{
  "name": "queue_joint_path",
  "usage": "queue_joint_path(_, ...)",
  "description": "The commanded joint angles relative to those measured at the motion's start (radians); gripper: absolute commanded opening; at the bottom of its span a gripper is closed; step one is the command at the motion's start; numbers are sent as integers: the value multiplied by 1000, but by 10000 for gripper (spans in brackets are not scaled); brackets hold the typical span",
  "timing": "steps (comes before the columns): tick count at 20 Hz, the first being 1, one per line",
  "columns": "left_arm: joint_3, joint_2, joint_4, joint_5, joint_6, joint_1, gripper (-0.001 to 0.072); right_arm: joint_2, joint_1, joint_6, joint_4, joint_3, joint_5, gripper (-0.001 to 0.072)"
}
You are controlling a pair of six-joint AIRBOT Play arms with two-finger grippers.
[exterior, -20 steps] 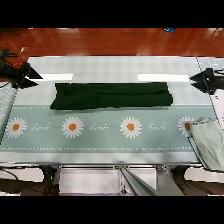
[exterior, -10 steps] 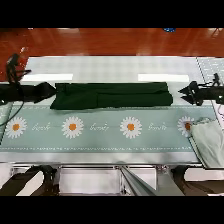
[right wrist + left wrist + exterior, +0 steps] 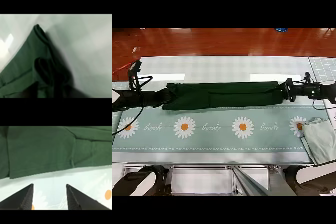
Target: Fold the shirts.
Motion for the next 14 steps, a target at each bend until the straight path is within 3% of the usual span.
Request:
queue_joint_path(1, -3, -1, -8, 6, -6, -3, 506, -26, 64, -24, 46, 35, -39, 28)
queue_joint_path(4, -3, -1, -8, 16, -6, -2, 500, 16, 72, -61, 4, 44, 38, 23)
queue_joint_path(5, -3, -1, -8, 18, -6, -2, 356, 55, 67, -58, -60, 44, 73, 23)
queue_joint_path(6, -3, -1, -8, 18, -6, -3, 45, 101, 65, -50, -130, 43, 110, 23)
queue_joint_path(9, -2, -6, -41, 50, 13, -45, 20, 328, 68, -31, -280, -14, 162, 24)
queue_joint_path(14, 86, -185, -106, 170, 12, -313, 20, 812, 68, -14, -286, -229, 186, 24)
